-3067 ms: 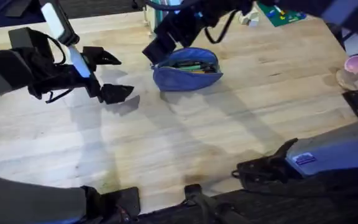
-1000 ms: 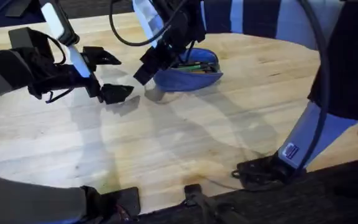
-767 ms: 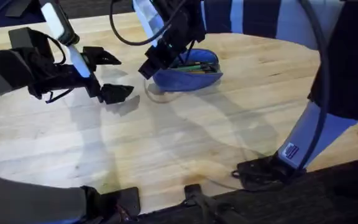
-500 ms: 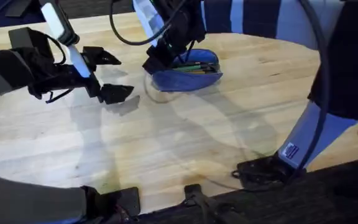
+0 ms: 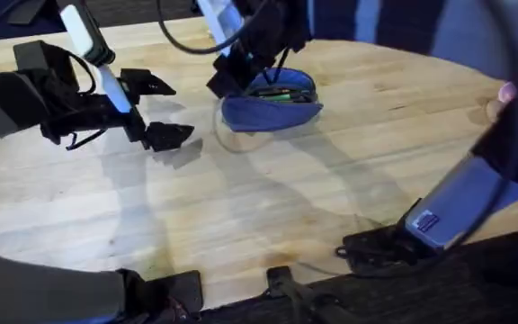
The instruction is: Unzip the bag, pick up the pens from the table one at a time and place them inside, then zip the bag closed.
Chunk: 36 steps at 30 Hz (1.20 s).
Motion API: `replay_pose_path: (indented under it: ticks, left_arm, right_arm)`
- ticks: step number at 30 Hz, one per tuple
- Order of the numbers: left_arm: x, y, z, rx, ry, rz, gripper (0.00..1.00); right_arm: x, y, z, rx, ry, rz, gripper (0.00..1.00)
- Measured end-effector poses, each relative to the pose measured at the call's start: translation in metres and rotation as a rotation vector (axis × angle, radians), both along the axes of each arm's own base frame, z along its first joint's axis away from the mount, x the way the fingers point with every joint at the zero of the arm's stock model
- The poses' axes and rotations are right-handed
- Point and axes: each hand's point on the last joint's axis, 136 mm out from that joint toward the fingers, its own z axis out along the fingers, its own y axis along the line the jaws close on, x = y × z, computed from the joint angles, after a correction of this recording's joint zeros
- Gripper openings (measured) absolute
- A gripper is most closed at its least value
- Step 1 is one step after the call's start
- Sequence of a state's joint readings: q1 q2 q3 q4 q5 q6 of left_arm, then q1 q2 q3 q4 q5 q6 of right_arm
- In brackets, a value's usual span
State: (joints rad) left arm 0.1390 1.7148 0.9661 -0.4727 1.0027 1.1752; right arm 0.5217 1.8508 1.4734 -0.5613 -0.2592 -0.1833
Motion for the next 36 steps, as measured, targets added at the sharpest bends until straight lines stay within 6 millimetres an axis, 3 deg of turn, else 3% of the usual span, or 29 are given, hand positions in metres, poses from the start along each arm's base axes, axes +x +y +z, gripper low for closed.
replay_pose_path:
  ticks: [6,14,20,31,36]
  left_arm:
    - [-0.003,-0.007,-0.001,-0.001,0.010,-0.018,0.993]
    - [-0.002,-0.032,0.003,0.005,-0.054,-0.094,0.993]
    - [0.009,-0.054,0.012,-0.008,-0.140,-0.132,0.993]
    - [0.012,-0.089,-0.003,-0.139,-0.119,-0.215,0.993]
    - [0.009,-0.099,0.001,-0.184,-0.132,-0.251,0.993]
  right_arm:
    - [0.001,-0.007,0.023,-0.001,-0.057,-0.020,0.033]
    - [0.000,-0.007,0.023,-0.004,-0.055,-0.020,0.033]
    - [0.000,-0.007,0.023,-0.004,-0.055,-0.020,0.031]
    - [0.000,-0.007,0.023,-0.004,-0.055,-0.020,0.031]
    - [0.000,-0.007,0.023,-0.004,-0.055,-0.020,0.030]
